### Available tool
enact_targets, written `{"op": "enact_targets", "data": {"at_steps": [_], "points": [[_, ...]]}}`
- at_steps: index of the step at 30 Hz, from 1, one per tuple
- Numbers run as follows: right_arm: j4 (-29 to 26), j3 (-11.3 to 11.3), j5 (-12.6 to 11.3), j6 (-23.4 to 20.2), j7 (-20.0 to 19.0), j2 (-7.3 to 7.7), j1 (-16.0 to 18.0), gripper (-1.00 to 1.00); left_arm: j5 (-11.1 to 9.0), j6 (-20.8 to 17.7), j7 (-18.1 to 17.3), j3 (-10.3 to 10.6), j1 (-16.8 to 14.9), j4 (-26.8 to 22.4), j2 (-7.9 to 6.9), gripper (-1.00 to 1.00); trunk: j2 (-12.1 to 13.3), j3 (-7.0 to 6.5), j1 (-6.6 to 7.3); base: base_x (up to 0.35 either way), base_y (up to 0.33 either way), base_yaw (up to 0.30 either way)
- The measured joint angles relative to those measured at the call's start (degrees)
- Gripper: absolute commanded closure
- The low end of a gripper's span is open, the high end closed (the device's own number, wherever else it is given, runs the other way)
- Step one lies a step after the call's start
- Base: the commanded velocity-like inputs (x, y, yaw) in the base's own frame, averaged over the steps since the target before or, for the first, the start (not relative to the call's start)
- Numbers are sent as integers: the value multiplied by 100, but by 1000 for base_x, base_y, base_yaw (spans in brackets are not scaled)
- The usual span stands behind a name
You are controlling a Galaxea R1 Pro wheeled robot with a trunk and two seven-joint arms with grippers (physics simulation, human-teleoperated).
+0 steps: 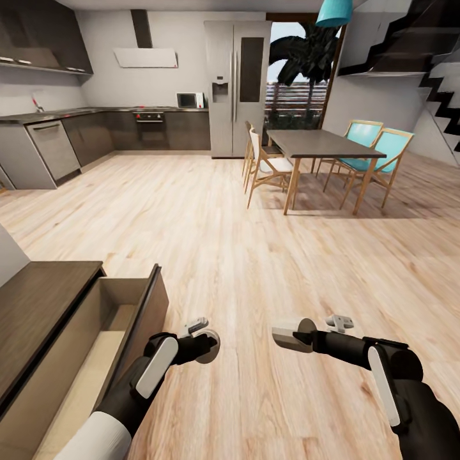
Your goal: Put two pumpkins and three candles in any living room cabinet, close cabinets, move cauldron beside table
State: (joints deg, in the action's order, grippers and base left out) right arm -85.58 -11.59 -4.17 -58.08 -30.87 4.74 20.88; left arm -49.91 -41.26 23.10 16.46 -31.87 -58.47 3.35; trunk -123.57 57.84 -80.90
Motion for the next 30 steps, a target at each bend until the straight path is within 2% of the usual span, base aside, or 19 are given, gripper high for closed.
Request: {"op": "enact_targets", "data": {"at_steps": [30], "points": [[1,4,6,20,1,0,0,100,-1,0,0,9,0,-1,0,100,0,0,0,151,0,0]]}}
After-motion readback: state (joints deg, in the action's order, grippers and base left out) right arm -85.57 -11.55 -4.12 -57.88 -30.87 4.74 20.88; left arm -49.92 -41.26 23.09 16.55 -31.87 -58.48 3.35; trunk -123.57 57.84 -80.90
